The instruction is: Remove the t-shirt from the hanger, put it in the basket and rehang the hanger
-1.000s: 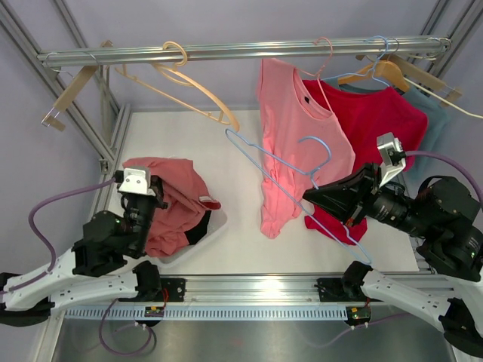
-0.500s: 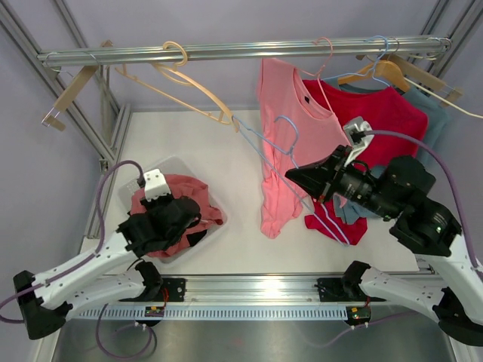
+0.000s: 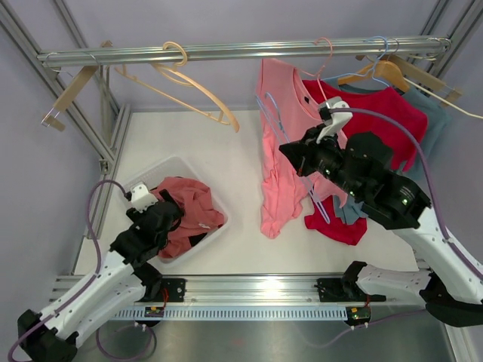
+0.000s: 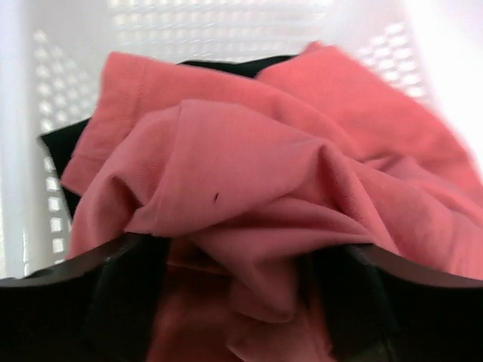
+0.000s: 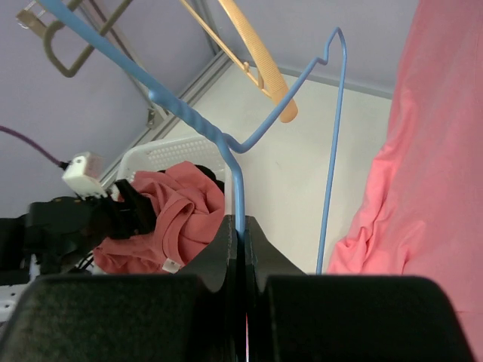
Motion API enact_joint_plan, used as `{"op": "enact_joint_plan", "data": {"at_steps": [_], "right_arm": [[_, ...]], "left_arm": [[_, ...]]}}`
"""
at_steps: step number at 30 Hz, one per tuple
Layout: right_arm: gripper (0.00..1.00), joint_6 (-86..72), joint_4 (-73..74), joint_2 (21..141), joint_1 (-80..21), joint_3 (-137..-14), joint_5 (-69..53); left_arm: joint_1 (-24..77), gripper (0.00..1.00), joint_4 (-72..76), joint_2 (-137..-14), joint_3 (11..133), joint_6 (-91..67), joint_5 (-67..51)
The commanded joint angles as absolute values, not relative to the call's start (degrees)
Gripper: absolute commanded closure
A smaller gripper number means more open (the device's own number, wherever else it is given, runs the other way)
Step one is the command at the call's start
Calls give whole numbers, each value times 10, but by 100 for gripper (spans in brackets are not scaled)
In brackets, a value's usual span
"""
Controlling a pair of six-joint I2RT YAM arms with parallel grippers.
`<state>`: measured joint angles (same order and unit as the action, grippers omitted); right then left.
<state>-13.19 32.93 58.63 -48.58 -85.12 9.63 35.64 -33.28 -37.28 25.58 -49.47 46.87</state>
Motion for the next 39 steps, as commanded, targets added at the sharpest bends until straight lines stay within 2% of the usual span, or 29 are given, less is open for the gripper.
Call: {"op": "enact_joint_plan", "data": {"at_steps": [1, 2, 3, 9, 16, 25, 34, 39], "right_arm": [[100, -98, 302, 640, -480, -884, 133], [100, -97, 299, 651, -468, -902, 127], [100, -98, 296, 663, -459, -910, 117], [100, -123, 273, 773, -389, -977, 30], [100, -157, 198, 845, -385, -1012, 3], [100, -177, 190, 957, -385, -1153, -25], [100, -185, 266, 1123, -385, -1361, -21], [100, -212, 230, 1119, -387, -1312, -50]], "left_arm": [[355, 13, -274, -306, 278, -460, 374], [355, 3, -278, -291, 285, -456, 360], [355, 1, -292, -279, 288, -455, 336], [355, 1, -370, -197, 330, -458, 276], [355, 1, -461, -144, 410, -461, 271], [355, 1, -418, -140, 493, -381, 165], [355, 1, -334, -134, 447, -299, 30], [356, 1, -311, -124, 430, -261, -13]]}}
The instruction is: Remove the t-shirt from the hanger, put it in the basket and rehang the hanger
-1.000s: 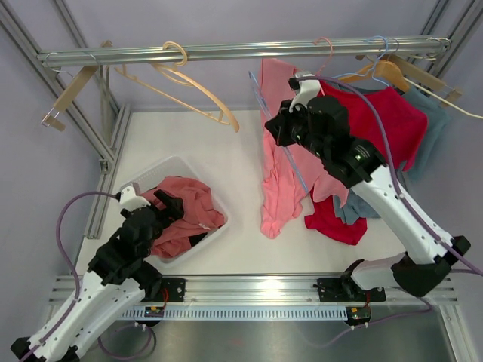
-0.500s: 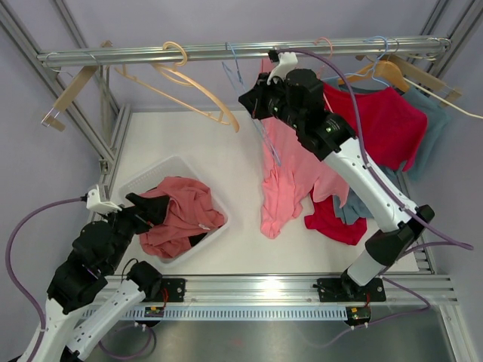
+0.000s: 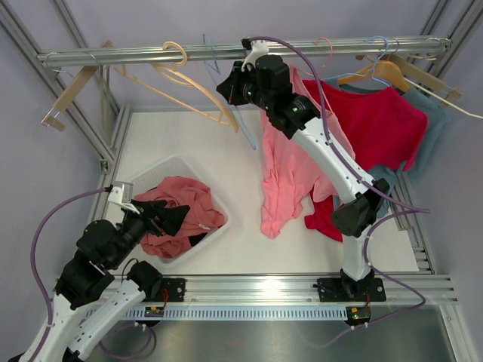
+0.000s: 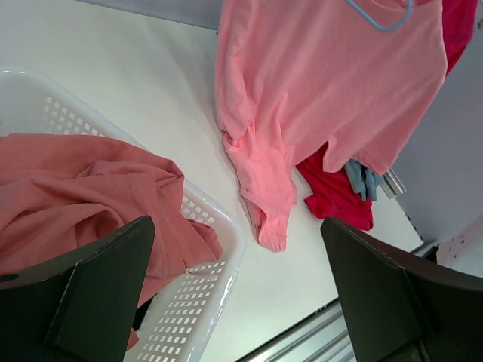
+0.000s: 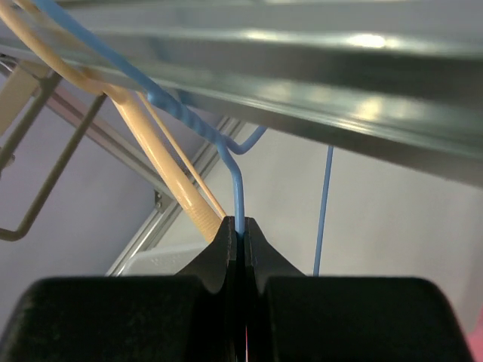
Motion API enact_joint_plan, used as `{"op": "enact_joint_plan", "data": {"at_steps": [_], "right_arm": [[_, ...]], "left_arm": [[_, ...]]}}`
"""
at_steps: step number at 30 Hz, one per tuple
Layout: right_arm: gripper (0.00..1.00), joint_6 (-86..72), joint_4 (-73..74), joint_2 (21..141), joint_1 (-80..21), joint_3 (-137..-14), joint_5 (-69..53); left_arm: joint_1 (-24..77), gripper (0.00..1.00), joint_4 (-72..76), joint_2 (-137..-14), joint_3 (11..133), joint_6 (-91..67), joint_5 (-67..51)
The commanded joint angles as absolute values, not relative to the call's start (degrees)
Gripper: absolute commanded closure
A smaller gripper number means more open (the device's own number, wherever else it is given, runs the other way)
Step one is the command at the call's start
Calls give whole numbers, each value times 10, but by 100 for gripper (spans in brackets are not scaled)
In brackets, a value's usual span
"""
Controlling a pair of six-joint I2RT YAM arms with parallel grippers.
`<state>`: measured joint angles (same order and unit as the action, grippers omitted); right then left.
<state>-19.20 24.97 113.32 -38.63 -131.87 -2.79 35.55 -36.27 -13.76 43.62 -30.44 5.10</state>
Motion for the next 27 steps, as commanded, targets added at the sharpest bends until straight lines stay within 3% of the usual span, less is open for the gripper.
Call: {"op": "enact_joint_plan", "data": {"at_steps": [1, 9, 10, 12, 13, 15, 17, 22, 27], "right_arm": [[100, -214, 223, 1114, -387, -1294, -52], [100, -219, 215, 1101, -397, -1268, -43], [96, -221, 211, 1095, -399, -1251, -40], [78, -223, 197, 1071, -399, -1231, -35], [55, -222, 195, 1059, -399, -1213, -33], [27, -208, 199, 1021, -399, -1193, -19], [21, -179, 213, 974, -398, -1180, -11], [24, -71, 269, 874, -378, -1126, -26], [47, -13, 359, 797, -255, -1081, -5]], "left_arm": [[356, 1, -306, -123, 429, -256, -16], [355, 1, -285, -134, 412, -232, -35], [355, 1, -285, -132, 410, -232, -31], [355, 1, -285, -126, 408, -235, -30], [355, 1, -286, -120, 406, -236, -30], [355, 1, -286, -114, 402, -235, -31], [355, 1, -287, -113, 398, -233, -33], [355, 1, -287, -111, 399, -233, -40], [354, 1, -287, -110, 398, -229, -49]]}}
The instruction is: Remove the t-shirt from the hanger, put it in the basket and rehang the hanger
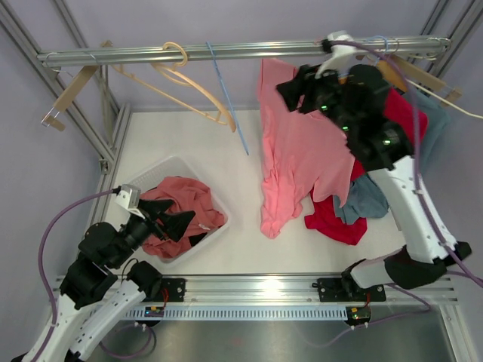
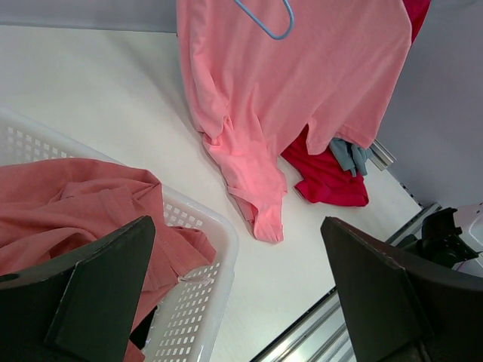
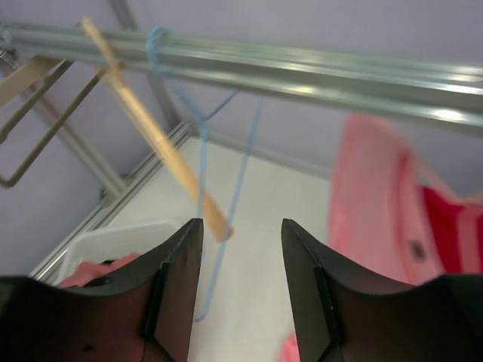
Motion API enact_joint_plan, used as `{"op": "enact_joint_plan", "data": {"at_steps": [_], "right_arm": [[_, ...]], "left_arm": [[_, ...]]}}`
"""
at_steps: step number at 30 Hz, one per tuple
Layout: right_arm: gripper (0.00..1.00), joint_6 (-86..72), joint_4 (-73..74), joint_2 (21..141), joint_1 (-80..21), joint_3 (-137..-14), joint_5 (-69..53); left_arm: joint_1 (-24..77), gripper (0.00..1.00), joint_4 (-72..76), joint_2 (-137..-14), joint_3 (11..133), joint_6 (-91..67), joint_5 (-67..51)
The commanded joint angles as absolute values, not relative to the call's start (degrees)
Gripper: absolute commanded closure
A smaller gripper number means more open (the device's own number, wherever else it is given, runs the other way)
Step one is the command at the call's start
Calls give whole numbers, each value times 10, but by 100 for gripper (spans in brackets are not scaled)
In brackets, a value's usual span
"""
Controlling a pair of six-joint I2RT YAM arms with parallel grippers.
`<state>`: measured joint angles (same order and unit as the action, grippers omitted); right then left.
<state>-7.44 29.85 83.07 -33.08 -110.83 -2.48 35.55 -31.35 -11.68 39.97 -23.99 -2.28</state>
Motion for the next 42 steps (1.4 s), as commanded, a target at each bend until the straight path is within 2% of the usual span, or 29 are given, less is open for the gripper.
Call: {"op": "enact_joint_plan", "data": {"at_steps": [1, 7, 10, 12, 15, 21, 23, 25, 26, 30, 37, 42], "right_arm": [[47, -12, 363, 789, -236, -1071, -6], [42, 21, 422, 800, -130, -1092, -65], [40, 42, 421, 809, -117, -1070, -99], [40, 61, 404, 808, -111, -1040, -169], [41, 61, 382, 803, -109, -1020, -118], [46, 46, 353, 789, -106, -997, -127], [58, 37, 353, 799, -106, -996, -137], [62, 19, 348, 808, -106, -994, -163], [69, 12, 346, 810, -107, -992, -174], [76, -27, 330, 825, -109, -991, -217], [100, -32, 309, 836, -160, -1020, -129], [100, -44, 283, 831, -213, -1054, -65]], "left_arm": [[352, 1, -287, -111, 398, -229, -49], [344, 1, -287, -113, 396, -225, -75], [344, 1, -287, -114, 396, -223, -79], [345, 1, -288, -116, 394, -223, -75], [344, 1, -287, -114, 394, -222, -83], [344, 1, -288, -97, 393, -221, -89], [344, 1, -287, -91, 392, -221, -88], [344, 1, -287, -89, 391, -221, -84], [344, 1, -287, -90, 391, -221, -84], [343, 1, -288, -94, 392, -221, -86], [341, 1, -288, -96, 391, -220, -86], [339, 1, -287, -105, 392, -220, -89]]}}
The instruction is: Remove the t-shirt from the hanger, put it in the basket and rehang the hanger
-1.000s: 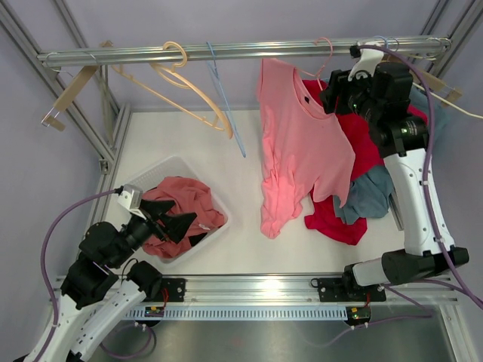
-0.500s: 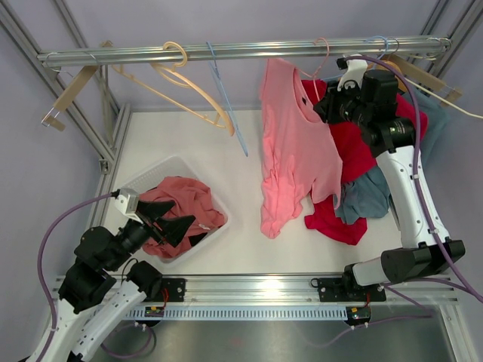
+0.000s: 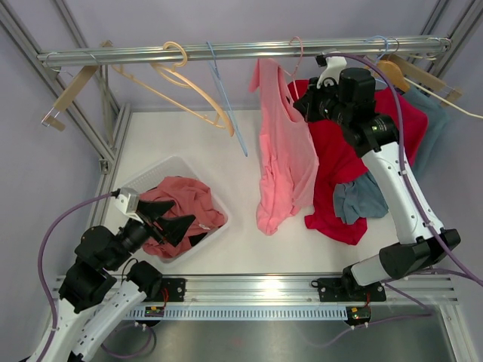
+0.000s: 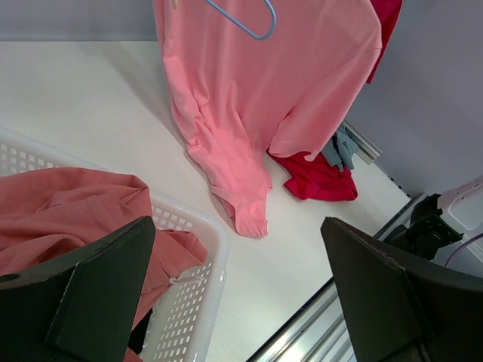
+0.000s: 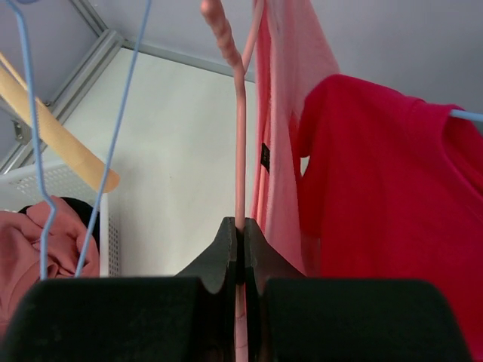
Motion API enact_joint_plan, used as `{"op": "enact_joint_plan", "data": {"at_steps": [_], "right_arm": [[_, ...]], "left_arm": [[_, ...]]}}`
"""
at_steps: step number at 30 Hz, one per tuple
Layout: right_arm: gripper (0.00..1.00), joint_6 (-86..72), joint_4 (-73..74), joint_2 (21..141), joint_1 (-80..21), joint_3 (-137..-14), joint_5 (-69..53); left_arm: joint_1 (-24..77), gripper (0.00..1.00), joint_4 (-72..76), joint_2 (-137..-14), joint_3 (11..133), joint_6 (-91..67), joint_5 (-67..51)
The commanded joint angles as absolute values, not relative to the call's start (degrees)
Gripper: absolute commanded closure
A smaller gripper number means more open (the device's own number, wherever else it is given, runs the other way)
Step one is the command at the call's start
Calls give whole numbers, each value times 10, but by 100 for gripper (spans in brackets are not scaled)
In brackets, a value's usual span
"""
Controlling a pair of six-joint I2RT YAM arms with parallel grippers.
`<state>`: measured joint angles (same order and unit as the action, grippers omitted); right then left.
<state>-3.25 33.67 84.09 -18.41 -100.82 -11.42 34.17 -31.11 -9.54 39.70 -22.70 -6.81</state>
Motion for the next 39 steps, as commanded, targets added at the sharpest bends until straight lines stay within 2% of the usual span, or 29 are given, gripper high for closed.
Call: {"op": "enact_joint_plan", "data": {"at_steps": [1, 5, 9, 12, 18, 20, 22, 26, 29, 33, 39], "right_arm": [[100, -44, 280, 831, -221, -1063, -53], [100, -43, 286, 831, -244, -1124, -46], [100, -46, 276, 806, -250, -1118, -30], [100, -55, 271, 781, -250, -1070, -30], [100, -118, 169, 663, -252, -863, -11], [100, -133, 145, 633, -257, -798, -12], [100, -144, 123, 597, -260, -756, -7], [100, -158, 109, 556, -265, -719, -3], [100, -190, 92, 519, -274, -677, 15], [100, -286, 89, 464, -287, -626, 48], [100, -328, 98, 415, -310, -599, 99]], "left_arm": [[338, 1, -287, -107, 393, -218, -91], [339, 1, -280, -133, 396, -219, -109], [339, 1, -263, -154, 396, -228, -152], [339, 1, -237, -191, 409, -239, -222], [355, 1, -210, -294, 447, -264, -297], [407, 1, -211, -315, 453, -263, -278], [464, 1, -209, -341, 458, -259, -201], [630, 1, -186, -394, 475, -257, -73], [712, 1, -154, -453, 494, -250, -5], [794, 1, -123, -553, 536, -222, 75], [840, 1, -47, -680, 586, -215, 114]]}}
